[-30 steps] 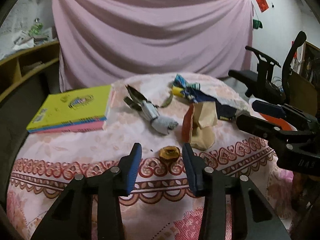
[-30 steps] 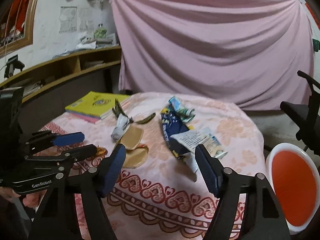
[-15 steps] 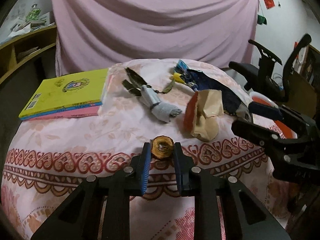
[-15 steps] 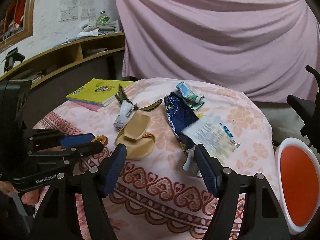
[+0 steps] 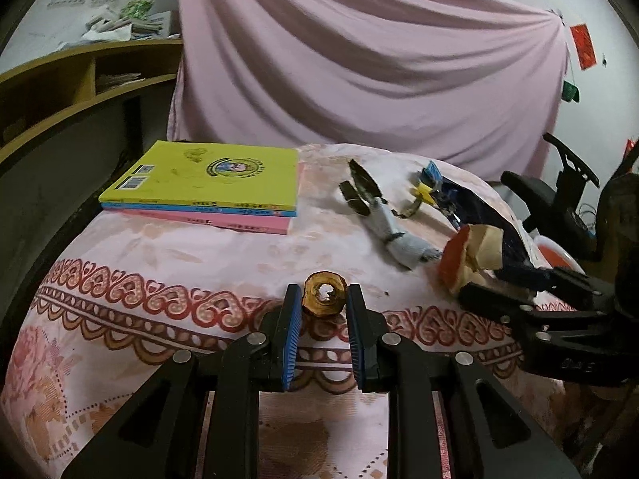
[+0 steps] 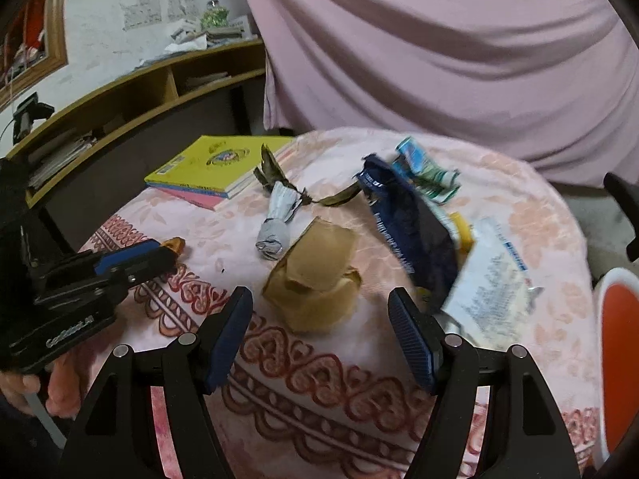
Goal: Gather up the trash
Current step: 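Grasp the brown round cap with left tool while right tool grasps tan cardboard, then carry both items to the orange bucket and open both tools to drop them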
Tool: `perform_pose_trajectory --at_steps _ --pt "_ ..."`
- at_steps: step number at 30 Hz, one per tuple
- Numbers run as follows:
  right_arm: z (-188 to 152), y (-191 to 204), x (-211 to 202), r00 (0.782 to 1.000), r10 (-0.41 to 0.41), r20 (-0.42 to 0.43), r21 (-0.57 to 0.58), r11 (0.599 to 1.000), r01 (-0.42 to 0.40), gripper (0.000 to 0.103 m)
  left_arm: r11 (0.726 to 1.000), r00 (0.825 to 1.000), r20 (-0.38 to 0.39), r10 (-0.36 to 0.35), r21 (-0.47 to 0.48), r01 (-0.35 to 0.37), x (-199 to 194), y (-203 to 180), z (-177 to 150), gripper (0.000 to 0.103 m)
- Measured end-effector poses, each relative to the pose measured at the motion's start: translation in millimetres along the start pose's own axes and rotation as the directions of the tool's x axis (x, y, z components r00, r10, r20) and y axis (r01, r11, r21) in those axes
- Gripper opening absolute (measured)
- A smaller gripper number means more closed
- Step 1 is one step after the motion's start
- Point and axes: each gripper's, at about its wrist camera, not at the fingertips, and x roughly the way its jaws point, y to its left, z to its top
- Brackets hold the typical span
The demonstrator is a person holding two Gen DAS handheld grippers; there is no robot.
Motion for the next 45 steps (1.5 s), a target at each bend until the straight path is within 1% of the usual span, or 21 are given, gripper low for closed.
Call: perform_pose_trajectory --at_steps 3,6,7,8,10,13,15,17,19,22,25,26,28,31,32,33,36,38,39,42,45 --pt "4.1 2.2 12.7 0.999 -0.030 -0.038 0.004 1.000 0.030 0.070 1.000 1.000 -0.001 -0.001 -0.011 0.001 -0.8 1.1 0.0 0.019" --pt "6.2 5.2 18.4 0.997 -0.051 -0.054 -0.013 0.999 0.050 0.069 1.000 1.000 0.012 0.002 -0.003 -0.002 -3.9 -0.5 0.1 0.019" --pt "6.1 5.8 18.3 0.997 -0.057 -0.055 -0.019 0.998 0.056 0.059 1.000 1.000 0.017 0.001 -0.002 -0.001 -4.9 -1.5 0.6 0.019" --pt "5.8 6.7 17.4 0.997 -0.062 -0.053 -0.024 0.998 0.060 0.053 1.000 1.000 0.024 -0.001 -0.001 0.001 -6.6 -2.2 0.9 0.019" --pt "4.2 6.4 14.1 0.997 -0.058 -0.044 -0.020 0.998 0.058 0.053 1.000 0.999 0.040 -0.005 0.003 0.005 -11.8 -4.9 1.3 0.019" --pt "0.5 4.7 -0.3 0.999 -0.037 0.005 -0.002 0.999 0.037 0.053 1.000 0.997 0.075 -0.011 0.018 0.010 -22.7 -10.6 2.8 0.019" --pt "-2.9 4.6 -20.5 0.997 -0.028 0.075 0.001 1.000 0.028 0.053 0.999 0.995 0.102 -0.020 0.031 0.017 -29.7 -15.2 5.0 0.019" --pt "-7.8 5.9 -42.4 0.988 -0.023 0.150 -0.006 1.000 0.024 0.053 0.998 0.990 0.139 -0.033 0.056 0.026 -38.6 -24.3 7.2 0.019" --pt "-13.4 4.3 -64.7 0.974 -0.033 0.225 -0.001 0.999 0.034 0.053 0.996 0.983 0.175 -0.045 0.083 0.030 -45.6 -34.8 10.7 0.019" --pt "-18.4 -6.1 -101.8 0.937 -0.075 0.342 0.024 0.997 0.071 0.053 0.990 0.967 0.243 -0.079 0.130 0.048 -56.7 -56.4 16.0 0.019" --pt "-21.7 -22.7 -138.0 0.888 -0.141 0.437 0.061 0.990 0.128 0.053 0.981 0.943 0.308 -0.124 0.182 0.069 -66.2 -84.2 22.7 0.019" --pt "-23.2 -30.4 -152.0 0.867 -0.170 0.468 0.075 0.985 0.153 0.053 0.976 0.932 0.332 -0.145 0.205 0.079 -68.7 -97.4 25.8 0.019" --pt "-25.2 -42.6 -171.7 0.834 -0.218 0.507 0.095 0.976 0.197 0.053 0.967 0.914 0.366 -0.177 0.240 0.091 -71.3 -117.5 31.3 0.019" --pt "-30.0 -68.4 -204.1 0.772 -0.306 0.557 0.135 0.951 0.279 0.053 0.950 0.881 0.410 -0.234 0.290 0.117 -74.2 -153.4 39.8 0.019" --pt "-29.7 -72.4 -207.6 0.760 -0.325 0.563 0.145 0.944 0.296 0.053 0.943 0.872 0.418 -0.255 0.306 0.130 -74.0 -165.7 42.4 0.019" --pt "-31.8 -81.1 -215.1 0.742 -0.352 0.571 0.161 0.934 0.320 0.053 0.936 0.862 0.425 -0.276 0.322 0.141 -73.4 -177.9 44.6 0.019" --pt "-37.0 -103.9 -230.0 0.707 -0.415 0.573 0.208 0.908 0.365 0.053 0.911 0.840 0.429 -0.332 0.376 0.169 -66.8 -217.3 49.2 0.019" --pt "-43.4 -122.1 -237.5 0.690 -0.456 0.563 0.239 0.889 0.392 0.053 0.896 0.834 0.417 -0.361 0.403 0.186 -60.2 -236.0 49.8 0.019" --pt "-46.7 -133.0 -239.8 0.685 -0.475 0.552 0.260 0.879 0.400 0.053 0.886 0.833 0.406 -0.377 0.421 0.196 -56.1 -249.4 49.9 0.019" --pt "-50.6 -152.0 -236.9 0.682 -0.516 0.518 0.303 0.857 0.417 0.054 0.859 0.837 0.360 -0.412 0.460 0.225 -41.7 -285.6 49.3 0.019" --pt "-58.8 -176.1 -232.6 0.689 -0.545 0.478 0.341 0.838 0.427 0.054 0.842 0.851 0.306 -0.427 0.478 0.251 -21.4 -311.7 49.3 0.019"
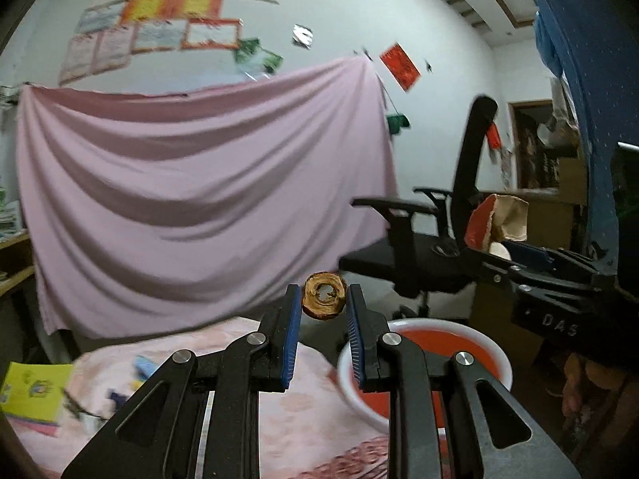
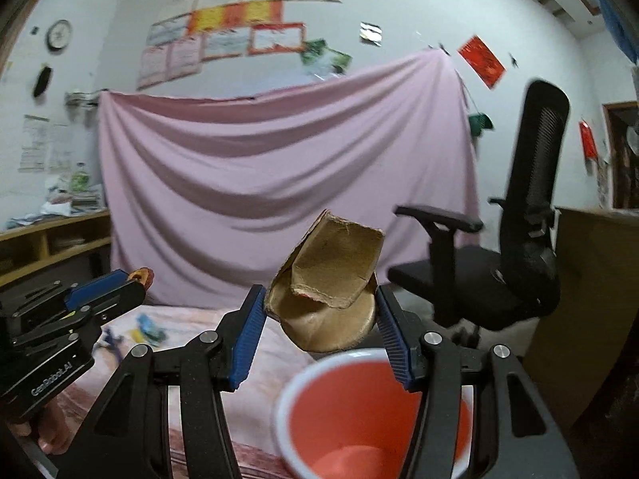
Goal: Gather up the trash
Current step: 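Carry both items to the orange bucket and open both tools to drop them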
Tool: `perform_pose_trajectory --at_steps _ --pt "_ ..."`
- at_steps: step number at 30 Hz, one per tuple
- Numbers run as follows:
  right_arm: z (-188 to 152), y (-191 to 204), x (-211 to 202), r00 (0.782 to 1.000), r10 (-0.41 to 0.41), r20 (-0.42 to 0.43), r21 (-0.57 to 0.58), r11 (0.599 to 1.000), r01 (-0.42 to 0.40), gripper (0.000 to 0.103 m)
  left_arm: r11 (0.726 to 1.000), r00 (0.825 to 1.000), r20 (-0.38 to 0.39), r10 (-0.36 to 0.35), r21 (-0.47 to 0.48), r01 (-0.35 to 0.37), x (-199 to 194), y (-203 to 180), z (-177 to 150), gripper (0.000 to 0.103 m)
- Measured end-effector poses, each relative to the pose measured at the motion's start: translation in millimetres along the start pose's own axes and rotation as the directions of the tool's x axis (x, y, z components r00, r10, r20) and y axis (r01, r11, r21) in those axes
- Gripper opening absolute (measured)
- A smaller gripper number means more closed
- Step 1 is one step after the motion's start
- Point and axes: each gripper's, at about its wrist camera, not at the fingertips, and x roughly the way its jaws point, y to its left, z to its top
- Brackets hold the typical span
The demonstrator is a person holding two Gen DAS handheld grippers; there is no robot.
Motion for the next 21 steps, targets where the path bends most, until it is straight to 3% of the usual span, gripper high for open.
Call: perform_pose_trajectory --at_steps 8,16,18,19,21 --pt "-34.6 -46.5 28.1 0.990 -0.046 -0.134 0.087 0.995 0.058 0.054 0.997 0.980 -0.187 -0.073 -0.046 0.065 74.2 -19.0 -2.1 0.019" --pt "-59.3 -65.9 53.6 0.964 -0.038 -0.264 0.167 0.982 0.084 0.055 0.984 0.920 -0.363 -0.150 -0.146 0.103 119.6 -18.4 -10.3 0.020" --pt "-62.4 -70.1 58.6 0.958 -0.032 -0.285 0.181 0.980 0.086 0.055 0.980 0.909 -0.385 -0.159 -0.171 0.099 124.7 -14.8 -12.6 0.028" --pt "-62.7 -71.5 60.8 0.955 -0.030 -0.295 0.183 0.979 0.087 0.055 0.978 0.908 -0.387 -0.162 -0.183 0.097 124.4 -11.8 -13.9 0.037" --pt "-64.1 -72.7 63.9 0.951 -0.025 -0.308 0.181 0.980 0.084 0.056 0.975 0.911 -0.379 -0.165 -0.200 0.093 123.6 -9.3 -13.3 0.044"
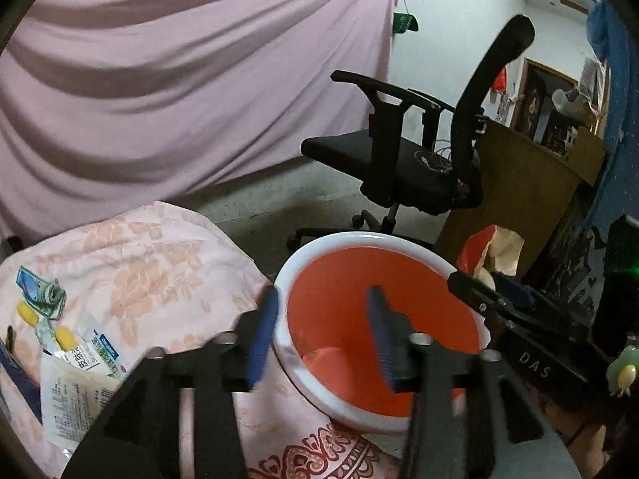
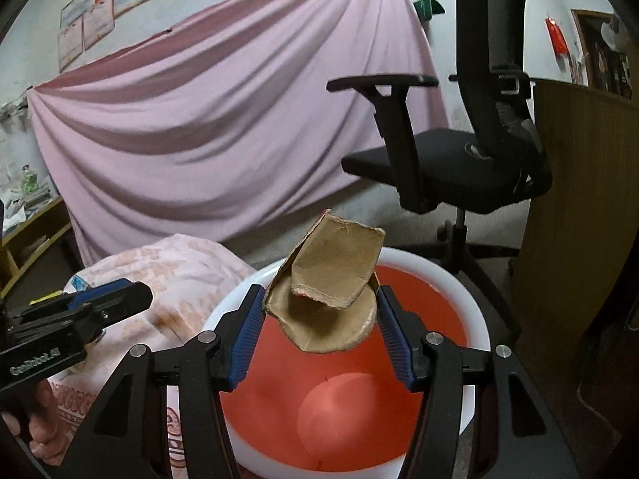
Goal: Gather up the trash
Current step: 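Carry both items to the orange bucket and open both tools to drop them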
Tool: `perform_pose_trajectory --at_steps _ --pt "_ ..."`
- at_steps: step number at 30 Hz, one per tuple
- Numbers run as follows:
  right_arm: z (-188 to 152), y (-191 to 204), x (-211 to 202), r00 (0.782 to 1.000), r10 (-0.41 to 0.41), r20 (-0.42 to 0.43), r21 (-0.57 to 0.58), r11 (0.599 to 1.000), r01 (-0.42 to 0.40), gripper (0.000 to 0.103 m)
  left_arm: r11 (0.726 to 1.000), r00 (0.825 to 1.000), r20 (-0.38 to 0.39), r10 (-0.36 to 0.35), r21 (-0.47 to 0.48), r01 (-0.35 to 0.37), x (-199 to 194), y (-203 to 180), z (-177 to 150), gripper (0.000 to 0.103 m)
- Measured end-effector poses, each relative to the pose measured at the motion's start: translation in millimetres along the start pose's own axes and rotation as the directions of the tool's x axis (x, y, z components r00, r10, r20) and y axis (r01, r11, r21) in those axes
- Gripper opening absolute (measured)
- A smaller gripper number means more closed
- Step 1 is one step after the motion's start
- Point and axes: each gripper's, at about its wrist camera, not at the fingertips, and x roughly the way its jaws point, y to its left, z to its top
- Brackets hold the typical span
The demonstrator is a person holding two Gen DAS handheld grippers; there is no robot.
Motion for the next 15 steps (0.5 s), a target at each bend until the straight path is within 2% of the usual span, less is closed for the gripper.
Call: perform_pose_trajectory --at_steps 5,7,12,14,15 --pt "2.1 -0.2 0.3 1.000 -0.010 -0.007 -0.019 1.000 0.010 0.061 1.000 1.000 0.021 0.007 0.007 -0.008 -14.7 4.4 -4.3 0.046" --pt "3.5 0.0 -1.8 1.000 -0.017 0.000 -0.026 1.000 0.017 0.070 1.000 0.999 0.046 0.015 -0.001 -0.015 -22.9 7.7 -8.3 0.056" --pt "9.9 5.2 -14.3 0.999 -0.023 0.032 -0.039 0.999 0.025 0.074 0.999 0.992 0.115 0.043 -0.011 -0.042 -48.4 17.8 -13.9 0.059" --pt "12.8 12.7 -24.9 0.998 -0.020 0.067 -0.048 0.999 0.024 0.078 0.998 0.988 0.146 0.058 -0.023 -0.055 -60.0 22.8 -15.9 0.069" --pt "14.0 16.2 -29.5 0.996 -0.017 0.082 -0.052 0.998 0.021 0.080 0.997 0.982 0.174 0.072 -0.035 -0.067 -70.3 26.9 -18.1 0.080"
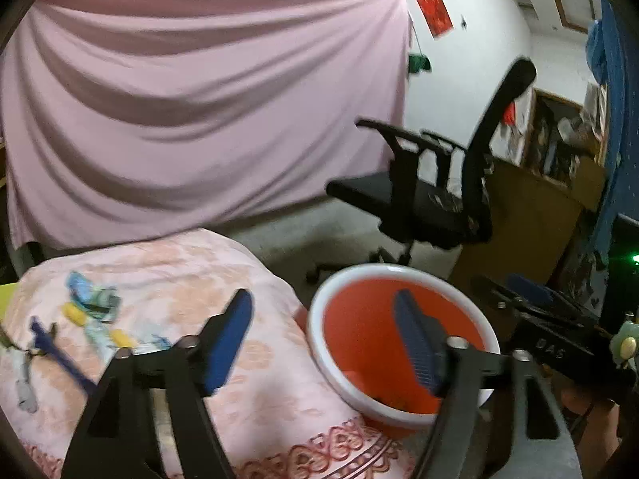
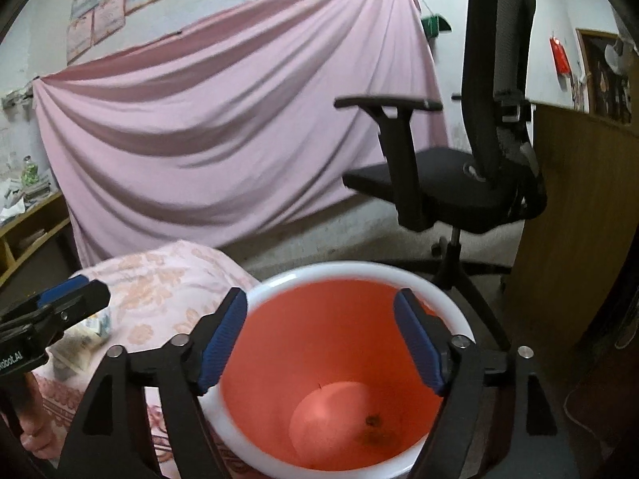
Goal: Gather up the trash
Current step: 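Carry both items to the orange bucket and open both tools to drop them, then move both tools back over the trash on the table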
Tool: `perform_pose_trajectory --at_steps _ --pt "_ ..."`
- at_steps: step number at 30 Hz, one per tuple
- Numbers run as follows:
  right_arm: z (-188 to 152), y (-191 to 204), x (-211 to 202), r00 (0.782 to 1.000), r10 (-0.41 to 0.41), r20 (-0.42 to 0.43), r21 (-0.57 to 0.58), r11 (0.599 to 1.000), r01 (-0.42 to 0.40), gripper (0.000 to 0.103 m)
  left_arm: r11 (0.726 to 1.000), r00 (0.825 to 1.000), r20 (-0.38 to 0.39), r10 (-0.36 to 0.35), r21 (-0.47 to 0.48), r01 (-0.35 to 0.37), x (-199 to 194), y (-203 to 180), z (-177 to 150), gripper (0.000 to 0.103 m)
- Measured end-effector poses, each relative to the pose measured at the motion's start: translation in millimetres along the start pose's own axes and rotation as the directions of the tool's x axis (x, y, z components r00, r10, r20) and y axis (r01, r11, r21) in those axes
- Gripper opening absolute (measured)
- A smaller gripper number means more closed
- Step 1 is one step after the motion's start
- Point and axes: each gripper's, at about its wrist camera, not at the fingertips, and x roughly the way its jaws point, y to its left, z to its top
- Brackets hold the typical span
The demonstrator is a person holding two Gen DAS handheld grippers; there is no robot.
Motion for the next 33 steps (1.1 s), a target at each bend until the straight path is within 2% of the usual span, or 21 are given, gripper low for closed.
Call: perform_pose_trajectory --at_steps 1,6,11,14,19,23,29,33 --pt "2.4 6.3 -7.8 1.000 0.004 0.027 -0.009 1.000 -0.004 0.081 1.000 1.000 0.021 0.011 -0.006 -0.011 -4.2 2.3 -0.6 0.087" --pt "8.9 34.8 -36.7 0.990 0.019 0.139 -0.041 0.999 -0.014 0.103 0.992 0.984 0.127 0.123 -0.029 -0.120 -42.1 23.7 -8.4 0.101" --pt "6.9 71.2 -59.5 0.972 0.045 0.232 -0.084 0.996 -0.027 0.103 0.970 0.955 0.171 0.241 -0.061 -0.234 -73.1 50.8 -21.3 0.101" --pt "2.5 93.9 -69.2 0.960 0.096 0.264 -0.108 0.992 -0.070 0.103 0.954 0.933 0.200 0.298 -0.077 -0.288 -93.9 65.9 -31.0 0.101" --pt "-6.1 124.5 -80.3 0.945 0.140 0.297 -0.130 0.986 -0.106 0.103 0.921 0.890 0.236 0.389 -0.111 -0.373 -130.6 94.4 -47.1 0.101" --pt "-15.0 150.2 -86.3 0.934 0.172 0.314 -0.158 0.979 -0.127 0.103 0.900 0.860 0.265 0.436 -0.139 -0.414 -160.1 116.2 -60.7 0.101" --pt "-28.7 181.5 -80.0 0.934 0.208 0.292 -0.190 0.969 -0.157 0.103 0.876 0.831 0.276 0.483 -0.146 -0.460 -186.5 141.3 -80.8 0.101" --pt "-36.8 196.5 -68.1 0.942 0.225 0.249 -0.211 0.962 -0.175 0.103 0.862 0.822 0.262 0.506 -0.140 -0.487 -188.8 153.6 -90.8 0.101"
